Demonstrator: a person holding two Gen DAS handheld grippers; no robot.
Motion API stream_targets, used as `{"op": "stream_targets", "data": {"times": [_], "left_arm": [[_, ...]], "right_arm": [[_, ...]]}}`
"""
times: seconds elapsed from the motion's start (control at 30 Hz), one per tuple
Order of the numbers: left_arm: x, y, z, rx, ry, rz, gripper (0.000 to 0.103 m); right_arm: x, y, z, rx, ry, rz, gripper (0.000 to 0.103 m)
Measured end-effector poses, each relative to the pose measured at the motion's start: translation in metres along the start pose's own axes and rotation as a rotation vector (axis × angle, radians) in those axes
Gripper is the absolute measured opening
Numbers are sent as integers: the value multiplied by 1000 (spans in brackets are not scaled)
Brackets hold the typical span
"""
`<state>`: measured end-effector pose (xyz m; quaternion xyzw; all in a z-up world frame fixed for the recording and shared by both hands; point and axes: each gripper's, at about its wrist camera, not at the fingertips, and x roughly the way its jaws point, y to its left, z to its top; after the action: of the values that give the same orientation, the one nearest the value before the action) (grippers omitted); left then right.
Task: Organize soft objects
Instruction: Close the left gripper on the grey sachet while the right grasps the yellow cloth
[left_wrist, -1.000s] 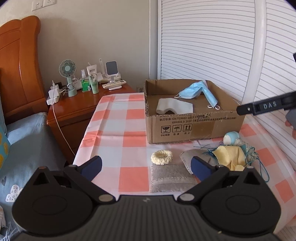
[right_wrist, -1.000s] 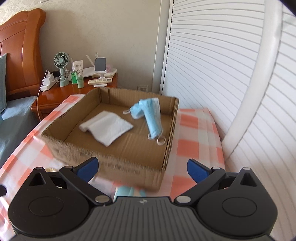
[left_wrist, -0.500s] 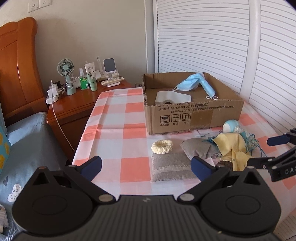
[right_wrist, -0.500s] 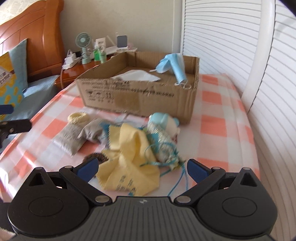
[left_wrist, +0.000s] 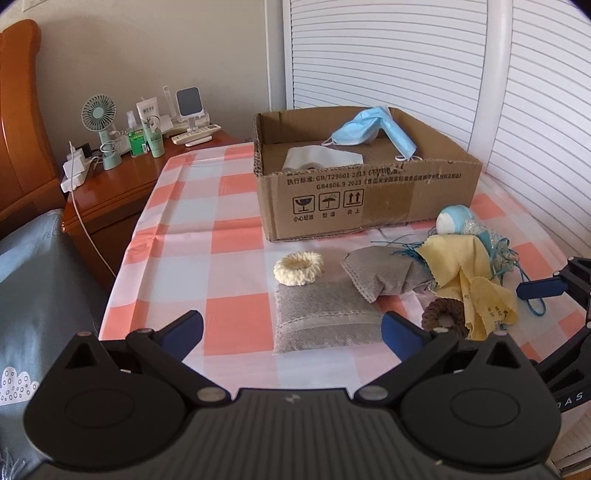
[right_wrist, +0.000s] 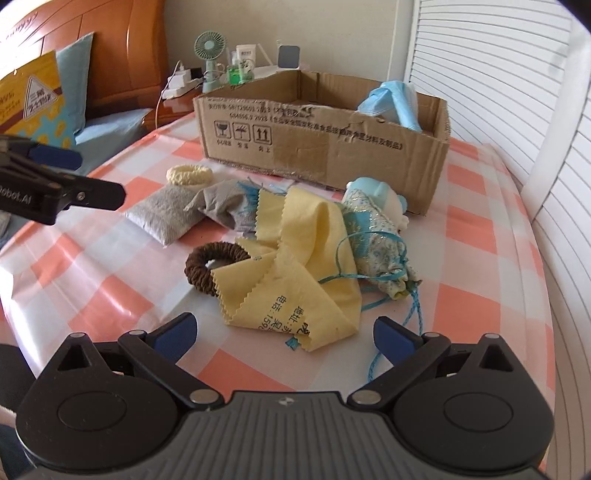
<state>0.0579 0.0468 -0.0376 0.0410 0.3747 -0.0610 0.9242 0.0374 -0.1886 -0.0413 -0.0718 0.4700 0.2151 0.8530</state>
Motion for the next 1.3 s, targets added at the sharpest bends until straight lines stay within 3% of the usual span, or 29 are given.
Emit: {"op": "stream_targets", "data": {"times": [0.2,0.53,0.77,0.83,0.9,0.93,1.13,1.2,1.27,1.3], "left_arm": [[25,-7,2,9,66,-63,102],[63,-17,8,27,118,-46,102],[65,-11,8,-11,114,-54,102],[64,-12,9,-11,112,-57,98],[60,-14,11,4,100,-70,77],[58,-14,11,13,97,-74,74],[55,-10,7,11,93,-73,73],[56,-10,7,10,90,-65,75],[56,-10,8,8,92,-62,76],[56,-10,8,9,92,-61,76]], "right_arm": [[9,0,-1,-41,3,18,103],[9,-3,-3,-59,-19,37,103],[9,-4,-3,-60,-22,39,103],[9,-3,-5,-60,-30,38,103],[9,-3,-6,-61,-41,39,103],[8,-4,-7,-62,-47,40,103],[5,-11,-8,-72,-36,45,103],[5,-14,-7,-75,-38,39,98],[6,-17,-4,-78,-45,43,81],[6,-18,-1,-74,-48,46,77]]}}
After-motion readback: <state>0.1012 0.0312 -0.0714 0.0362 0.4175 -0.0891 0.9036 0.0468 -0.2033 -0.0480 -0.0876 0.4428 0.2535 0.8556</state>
